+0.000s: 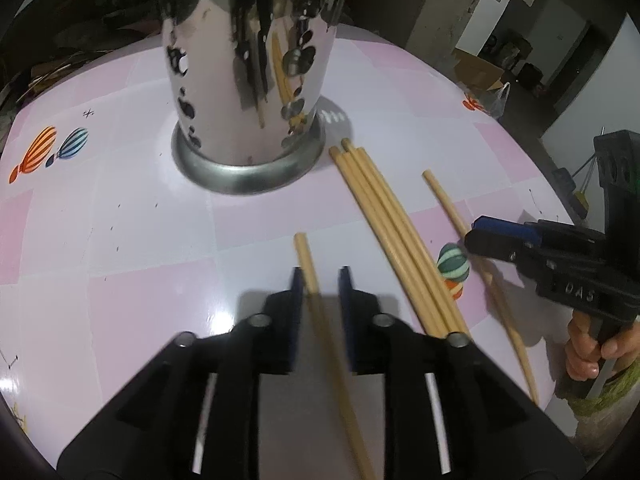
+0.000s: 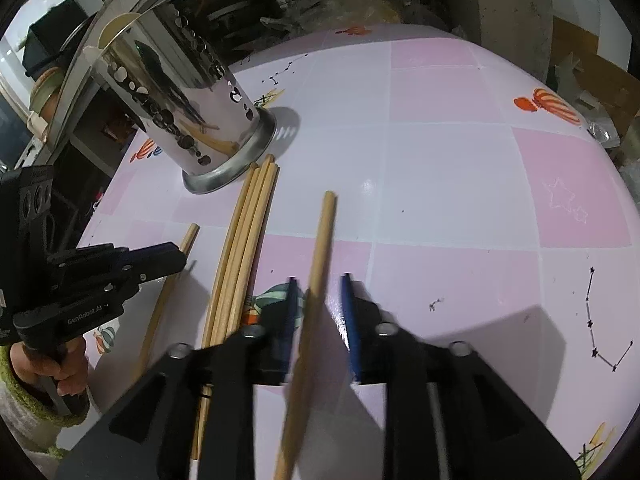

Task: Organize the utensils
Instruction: 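Lift the chopstick upright with the left tool while the right tool lifts its chopstick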

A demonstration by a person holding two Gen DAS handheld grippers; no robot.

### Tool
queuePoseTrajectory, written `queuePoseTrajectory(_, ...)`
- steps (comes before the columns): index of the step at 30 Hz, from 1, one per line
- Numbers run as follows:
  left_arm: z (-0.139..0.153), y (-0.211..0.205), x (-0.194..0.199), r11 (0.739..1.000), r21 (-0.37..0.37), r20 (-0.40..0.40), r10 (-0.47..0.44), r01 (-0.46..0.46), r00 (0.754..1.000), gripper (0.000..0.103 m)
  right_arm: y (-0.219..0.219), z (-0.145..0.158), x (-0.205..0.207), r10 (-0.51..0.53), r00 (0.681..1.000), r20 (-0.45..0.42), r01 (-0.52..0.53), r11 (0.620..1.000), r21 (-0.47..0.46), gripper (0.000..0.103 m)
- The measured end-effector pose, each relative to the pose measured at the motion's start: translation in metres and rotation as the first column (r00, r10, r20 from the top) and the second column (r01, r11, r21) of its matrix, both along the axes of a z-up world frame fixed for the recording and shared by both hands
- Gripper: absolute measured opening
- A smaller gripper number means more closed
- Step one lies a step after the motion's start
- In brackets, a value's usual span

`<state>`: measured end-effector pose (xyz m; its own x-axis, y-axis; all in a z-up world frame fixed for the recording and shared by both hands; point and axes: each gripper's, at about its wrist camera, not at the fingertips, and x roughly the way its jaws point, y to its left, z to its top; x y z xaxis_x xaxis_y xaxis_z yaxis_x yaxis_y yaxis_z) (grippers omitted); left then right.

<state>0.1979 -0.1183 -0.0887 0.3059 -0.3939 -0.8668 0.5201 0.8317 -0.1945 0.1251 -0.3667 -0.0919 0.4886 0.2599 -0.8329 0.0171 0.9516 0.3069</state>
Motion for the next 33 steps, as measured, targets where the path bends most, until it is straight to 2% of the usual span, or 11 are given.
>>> queuePoseTrajectory(10, -0.001, -0.012, 0.001, 0.998, 0.067, 0.011, -0.006, 0.005, 1.000, 0.021, 0.015, 0.001, 0.015, 0.047, 0.999, -0.004, -0.048, 0.998, -0.051, 0.028)
queuePoseTrajectory(14, -0.001, -0.018, 0.000, 0.996, 0.085, 0.013, -0.007, 0.006, 1.000, 0.020, 0.026, 0.002, 0.023, 0.073, 0.997, -0.006, -0.074, 0.992, -0.101, 0.028)
queuePoseTrajectory(18, -0.002, -0.020, -0.002, 0.992, 0.126, 0.038, -0.011, 0.006, 0.999, 0.009, 0.034, 0.003, 0.030, 0.080, 0.997, -0.023, -0.082, 0.984, -0.160, 0.026)
queuePoseTrajectory(20, -0.001, -0.018, -0.001, 0.992, 0.124, 0.039, -0.012, 0.007, 0.999, 0.009, 0.039, 0.003, 0.032, 0.079, 0.996, -0.033, -0.084, 0.973, -0.215, 0.022)
queuePoseTrajectory(23, -0.001, -0.017, -0.003, 0.993, 0.121, 0.045, -0.008, 0.003, 0.999, 0.008, 0.042, 0.004, 0.034, 0.070, 0.996, -0.048, -0.079, 0.965, -0.248, 0.015)
queuePoseTrajectory(24, -0.002, -0.017, -0.003, 0.993, 0.120, 0.048, -0.007, 0.001, 0.999, 0.008, 0.041, 0.004, 0.035, 0.062, 0.996, -0.056, -0.074, 0.969, -0.234, 0.010)
queuePoseTrajectory(27, -0.002, -0.014, -0.001, 0.995, 0.104, 0.041, 0.003, -0.007, 0.999, 0.006, 0.037, 0.004, 0.038, 0.052, 0.996, -0.068, -0.064, 0.978, -0.198, 0.007)
queuePoseTrajectory(29, 0.000, -0.009, 0.001, 0.997, 0.074, 0.022, 0.016, -0.018, 1.000, 0.005, 0.035, 0.009, 0.037, 0.047, 0.997, -0.054, -0.055, 0.984, -0.170, 0.007)
queuePoseTrajectory(33, 0.012, 0.001, -0.001, 0.999, 0.024, 0.042, 0.037, -0.039, 0.998, 0.005, 0.034, 0.026, 0.032, 0.046, 0.999, -0.008, -0.047, 0.986, -0.160, 0.007)
